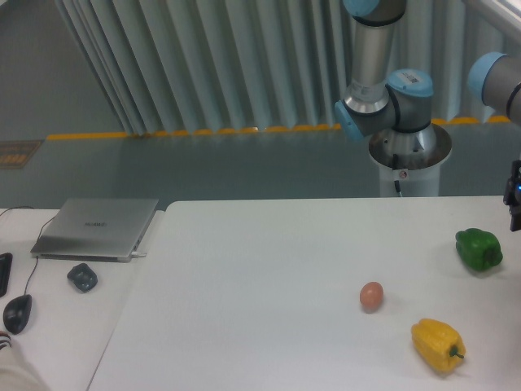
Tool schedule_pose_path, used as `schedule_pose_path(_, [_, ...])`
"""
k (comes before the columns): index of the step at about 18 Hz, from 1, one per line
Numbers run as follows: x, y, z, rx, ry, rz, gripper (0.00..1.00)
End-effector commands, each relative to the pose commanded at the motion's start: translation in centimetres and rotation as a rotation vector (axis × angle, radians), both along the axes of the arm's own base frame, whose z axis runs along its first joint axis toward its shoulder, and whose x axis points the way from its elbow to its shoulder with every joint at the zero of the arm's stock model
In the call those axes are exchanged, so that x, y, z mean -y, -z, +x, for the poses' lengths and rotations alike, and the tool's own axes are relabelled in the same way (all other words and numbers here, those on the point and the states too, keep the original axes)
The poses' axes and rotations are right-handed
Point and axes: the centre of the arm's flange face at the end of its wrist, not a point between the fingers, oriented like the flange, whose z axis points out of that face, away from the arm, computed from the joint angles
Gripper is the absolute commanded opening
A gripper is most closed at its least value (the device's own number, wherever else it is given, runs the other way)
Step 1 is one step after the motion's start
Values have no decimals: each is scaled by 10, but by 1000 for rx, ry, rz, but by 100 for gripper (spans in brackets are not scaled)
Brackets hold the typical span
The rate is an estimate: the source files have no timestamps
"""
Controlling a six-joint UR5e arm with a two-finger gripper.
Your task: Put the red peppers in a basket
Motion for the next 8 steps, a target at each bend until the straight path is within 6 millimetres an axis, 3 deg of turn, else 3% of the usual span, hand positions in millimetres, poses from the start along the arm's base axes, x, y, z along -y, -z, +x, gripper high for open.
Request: schedule_pose_path(8, [0,2,1,4,0,-2,100])
